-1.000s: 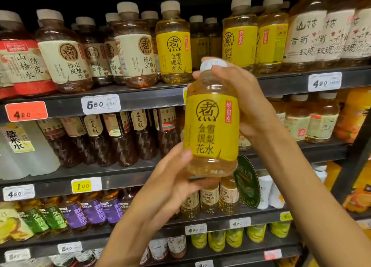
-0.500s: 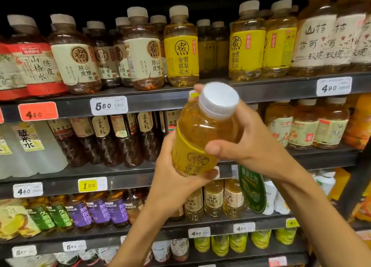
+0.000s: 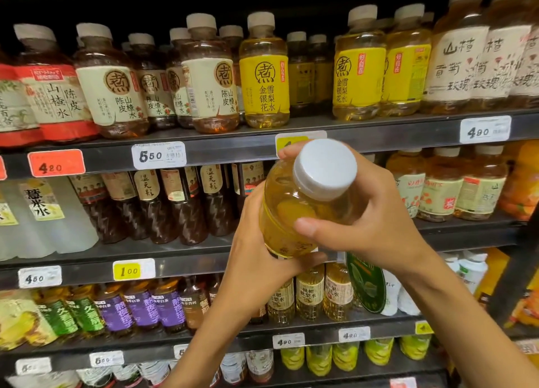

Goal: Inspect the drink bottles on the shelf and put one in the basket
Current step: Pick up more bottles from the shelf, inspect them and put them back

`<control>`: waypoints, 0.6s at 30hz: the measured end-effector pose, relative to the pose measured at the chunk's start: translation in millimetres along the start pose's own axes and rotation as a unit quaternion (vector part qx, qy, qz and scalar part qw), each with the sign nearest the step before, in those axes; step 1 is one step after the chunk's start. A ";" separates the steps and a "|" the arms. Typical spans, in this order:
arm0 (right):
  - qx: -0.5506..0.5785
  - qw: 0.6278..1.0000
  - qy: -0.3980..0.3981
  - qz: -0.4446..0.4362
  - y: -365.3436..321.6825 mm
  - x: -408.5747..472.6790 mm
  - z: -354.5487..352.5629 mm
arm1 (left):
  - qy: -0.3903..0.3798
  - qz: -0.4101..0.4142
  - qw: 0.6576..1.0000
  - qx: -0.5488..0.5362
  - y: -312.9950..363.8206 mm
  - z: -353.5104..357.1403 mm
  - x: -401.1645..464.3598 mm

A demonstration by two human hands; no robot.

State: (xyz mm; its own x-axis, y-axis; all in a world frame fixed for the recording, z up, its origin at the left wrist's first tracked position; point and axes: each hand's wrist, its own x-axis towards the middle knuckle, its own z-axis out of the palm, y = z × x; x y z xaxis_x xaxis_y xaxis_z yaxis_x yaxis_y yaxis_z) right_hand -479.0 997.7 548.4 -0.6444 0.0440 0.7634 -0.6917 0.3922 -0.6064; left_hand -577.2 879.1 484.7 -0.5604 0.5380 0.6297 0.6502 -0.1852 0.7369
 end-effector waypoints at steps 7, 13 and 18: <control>0.083 0.991 -0.021 0.106 0.7 18.7 -18.3 | -0.099 -0.082 0.987 -0.097 13.2 -5.9 -7.2; 0.187 0.962 -0.059 0.188 12.0 33.6 -19.8 | -0.212 -0.136 0.957 -0.141 16.0 -6.6 -11.1; 0.151 0.967 0.037 0.202 8.5 39.2 -15.5 | -0.164 -0.169 0.949 -0.208 15.5 -4.8 -10.2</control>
State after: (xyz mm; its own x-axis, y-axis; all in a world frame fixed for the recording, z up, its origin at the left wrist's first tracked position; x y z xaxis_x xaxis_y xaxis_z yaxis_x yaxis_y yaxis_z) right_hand -505.1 1017.1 576.7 -0.8645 0.2073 0.4580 -0.4596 0.0431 -0.8871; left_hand -563.9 866.8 490.8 -0.4663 0.8389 0.2808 0.1643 -0.2298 0.9593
